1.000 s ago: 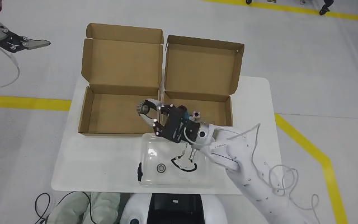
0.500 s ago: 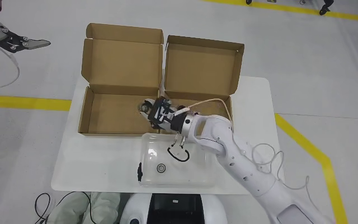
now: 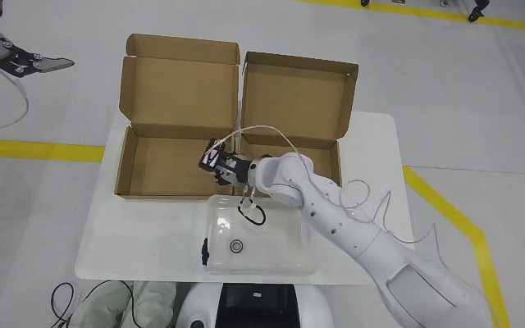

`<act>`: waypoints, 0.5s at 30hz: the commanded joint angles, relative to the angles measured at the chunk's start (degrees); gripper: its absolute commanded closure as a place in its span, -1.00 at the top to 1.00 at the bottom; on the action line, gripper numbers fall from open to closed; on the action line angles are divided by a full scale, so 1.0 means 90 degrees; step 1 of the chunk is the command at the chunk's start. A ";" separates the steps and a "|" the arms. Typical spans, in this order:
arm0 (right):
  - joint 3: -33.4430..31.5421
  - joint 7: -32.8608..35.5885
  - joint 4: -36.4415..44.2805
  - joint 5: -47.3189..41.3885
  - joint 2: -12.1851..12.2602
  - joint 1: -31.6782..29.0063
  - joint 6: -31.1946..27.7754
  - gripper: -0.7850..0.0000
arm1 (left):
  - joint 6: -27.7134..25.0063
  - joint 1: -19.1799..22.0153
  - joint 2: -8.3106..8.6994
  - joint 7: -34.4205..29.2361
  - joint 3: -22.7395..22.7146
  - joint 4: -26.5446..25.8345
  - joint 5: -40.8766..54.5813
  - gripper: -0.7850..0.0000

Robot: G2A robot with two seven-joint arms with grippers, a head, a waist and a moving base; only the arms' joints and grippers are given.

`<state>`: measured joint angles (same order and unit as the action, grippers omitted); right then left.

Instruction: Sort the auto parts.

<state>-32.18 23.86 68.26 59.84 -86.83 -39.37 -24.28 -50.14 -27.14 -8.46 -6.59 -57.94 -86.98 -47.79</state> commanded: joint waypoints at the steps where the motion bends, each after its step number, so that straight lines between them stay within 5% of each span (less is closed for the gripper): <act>1: 0.0129 -0.0001 -0.0272 -0.0053 -0.0116 0.0129 0.0043 -1.00 | 0.0000 0.0000 0.0000 0.0000 0.0000 0.0000 0.0000 1.00; 15: 0.0847 -0.0034 -0.2165 -0.0385 -0.0973 0.0721 -0.0057 -1.00 | 0.0000 0.0000 0.0000 0.0000 0.0000 0.0000 0.0000 1.00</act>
<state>-24.80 23.80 49.85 56.57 -95.11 -33.11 -24.68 -50.14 -27.14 -8.46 -6.59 -57.94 -86.98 -47.79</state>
